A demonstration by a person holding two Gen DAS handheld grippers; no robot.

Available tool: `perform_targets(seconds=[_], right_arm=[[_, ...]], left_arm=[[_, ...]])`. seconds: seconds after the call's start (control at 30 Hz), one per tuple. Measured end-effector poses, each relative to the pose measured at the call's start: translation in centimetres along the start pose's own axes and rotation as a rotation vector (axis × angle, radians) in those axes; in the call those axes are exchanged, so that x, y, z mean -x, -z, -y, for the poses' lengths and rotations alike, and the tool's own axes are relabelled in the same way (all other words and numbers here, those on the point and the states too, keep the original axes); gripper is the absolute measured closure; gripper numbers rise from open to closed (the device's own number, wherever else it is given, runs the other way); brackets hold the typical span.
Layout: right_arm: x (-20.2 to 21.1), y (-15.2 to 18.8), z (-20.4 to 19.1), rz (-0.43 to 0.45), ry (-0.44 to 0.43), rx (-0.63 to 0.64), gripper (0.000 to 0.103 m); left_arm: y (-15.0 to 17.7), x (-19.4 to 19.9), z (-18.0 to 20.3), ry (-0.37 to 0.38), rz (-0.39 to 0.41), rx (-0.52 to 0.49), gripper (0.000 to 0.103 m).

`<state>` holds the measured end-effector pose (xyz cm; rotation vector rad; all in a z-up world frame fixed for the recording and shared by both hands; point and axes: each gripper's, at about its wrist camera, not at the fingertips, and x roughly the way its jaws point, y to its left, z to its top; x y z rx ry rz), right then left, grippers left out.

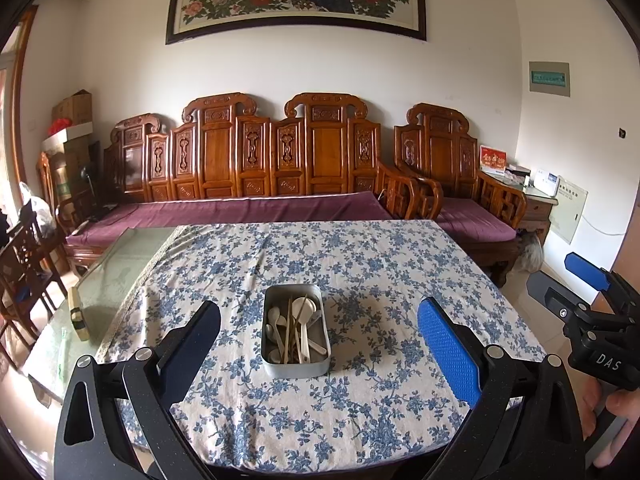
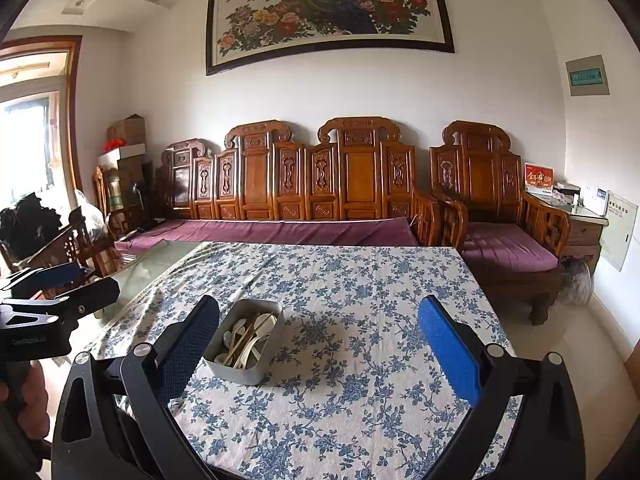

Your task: Organize utensils

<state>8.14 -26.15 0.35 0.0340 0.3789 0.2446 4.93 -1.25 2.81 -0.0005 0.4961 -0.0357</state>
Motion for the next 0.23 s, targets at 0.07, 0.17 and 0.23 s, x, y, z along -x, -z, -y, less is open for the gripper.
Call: perform_targets(seconds=[0.07,0.17,0.23], right_arm=[[-0.01,0.00,0.00,0.000,0.000,0.001,0.003],[-0.02,0.02,-0.03,-0.001,0.001,0.002,0.003],[0.04,-0.02,-0.01,-0.001,0.001,0.001,0.003]], left_arm=[[-0.02,-0.04,0.01,0.000,0.000,0.000,0.008],[0.02,0.02,-0.03,0.003,0.000,0.001,0.008],[0.04,0.07,0.01,0.003,0.001,0.001,0.008]])
